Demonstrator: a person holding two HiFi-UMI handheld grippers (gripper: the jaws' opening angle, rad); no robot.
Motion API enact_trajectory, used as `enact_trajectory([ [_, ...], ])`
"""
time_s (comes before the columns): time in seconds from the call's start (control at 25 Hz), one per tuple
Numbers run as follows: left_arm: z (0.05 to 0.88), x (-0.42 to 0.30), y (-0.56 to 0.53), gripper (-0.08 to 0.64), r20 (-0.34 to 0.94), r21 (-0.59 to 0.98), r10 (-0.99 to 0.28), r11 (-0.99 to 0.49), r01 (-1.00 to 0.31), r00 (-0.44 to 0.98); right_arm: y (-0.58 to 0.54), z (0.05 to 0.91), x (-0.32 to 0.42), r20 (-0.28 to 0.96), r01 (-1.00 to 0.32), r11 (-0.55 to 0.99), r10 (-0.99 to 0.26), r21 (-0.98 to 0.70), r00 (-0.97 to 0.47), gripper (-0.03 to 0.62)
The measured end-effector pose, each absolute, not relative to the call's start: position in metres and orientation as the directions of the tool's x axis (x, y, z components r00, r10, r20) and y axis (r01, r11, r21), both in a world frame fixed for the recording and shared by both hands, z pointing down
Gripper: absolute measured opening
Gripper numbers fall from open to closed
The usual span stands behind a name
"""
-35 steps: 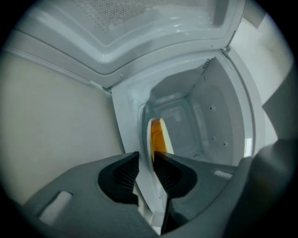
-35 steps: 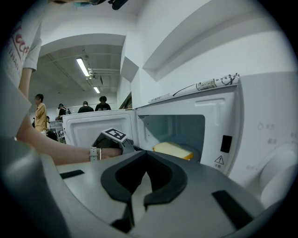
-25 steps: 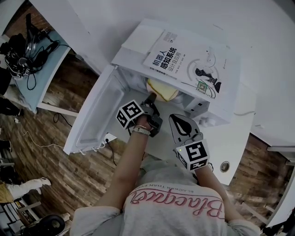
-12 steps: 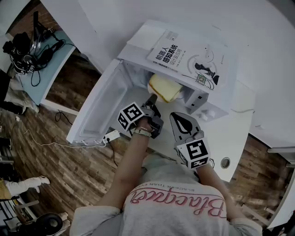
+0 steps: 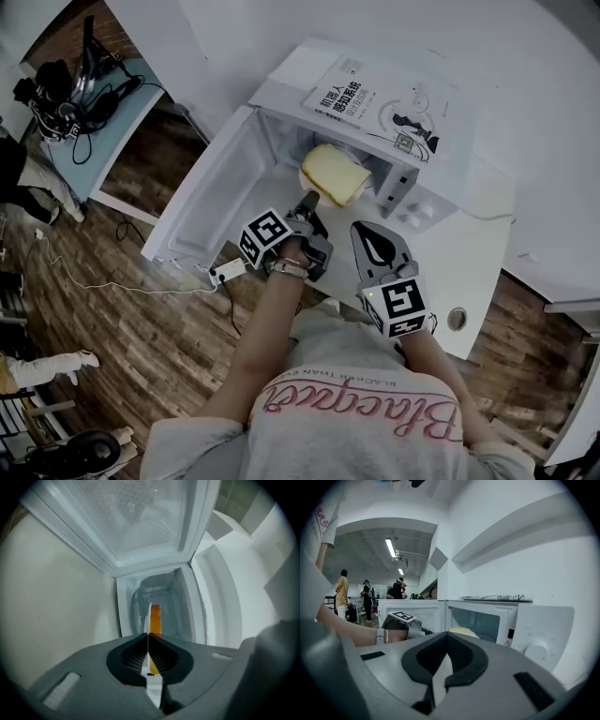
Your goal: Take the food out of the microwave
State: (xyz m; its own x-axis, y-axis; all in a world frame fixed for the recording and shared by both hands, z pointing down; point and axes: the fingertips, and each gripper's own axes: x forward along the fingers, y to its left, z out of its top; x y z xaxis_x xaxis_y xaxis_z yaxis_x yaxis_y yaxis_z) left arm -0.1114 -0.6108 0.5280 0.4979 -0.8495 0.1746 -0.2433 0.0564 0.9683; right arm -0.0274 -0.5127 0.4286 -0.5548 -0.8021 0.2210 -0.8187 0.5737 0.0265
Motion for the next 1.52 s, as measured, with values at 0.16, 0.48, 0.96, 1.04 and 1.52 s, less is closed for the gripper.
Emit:
enact_trajectory([
  [0.16, 0.514, -0.114, -0.595, 0.014, 0.153, 0.972, -0.864, 0.044, -0.229, 0.481, -0.498, 0.421, -0.024, 0.207, -0.821, 0.570, -0.807, 0.025, -0.554, 0.009],
  [0.48, 0.486, -0.116, -0.556, 0.014, 0.111, 0.980, -0.885, 0.022, -0.198, 0.452, -0.465, 0.402, -0.016, 0.162, -0.819, 0.574, -0.807, -0.008, -0.568, 0.009],
  [0.96, 0.454, -0.118, -0.499, 0.014, 0.107, 0.992, -0.914, 0.075, -0.097, 0.392, -0.434, 0.378, -0.013, 0.122, -0.815, 0.577, -0.814, 0.055, -0.568, 0.009],
  [1.04, 0.449, -0.116, -0.493, 0.014, 0.111, 0.992, -0.915, 0.078, -0.099, 0.387, -0.432, 0.372, -0.011, 0.109, -0.817, 0.574, -0.817, 0.057, -0.566, 0.009],
  [1.52, 0.437, -0.108, -0.491, 0.014, 0.105, 0.993, -0.920, 0.075, -0.092, 0.379, -0.438, 0.362, -0.008, 0.067, -0.811, 0.583, -0.812, 0.054, -0.579, 0.009],
])
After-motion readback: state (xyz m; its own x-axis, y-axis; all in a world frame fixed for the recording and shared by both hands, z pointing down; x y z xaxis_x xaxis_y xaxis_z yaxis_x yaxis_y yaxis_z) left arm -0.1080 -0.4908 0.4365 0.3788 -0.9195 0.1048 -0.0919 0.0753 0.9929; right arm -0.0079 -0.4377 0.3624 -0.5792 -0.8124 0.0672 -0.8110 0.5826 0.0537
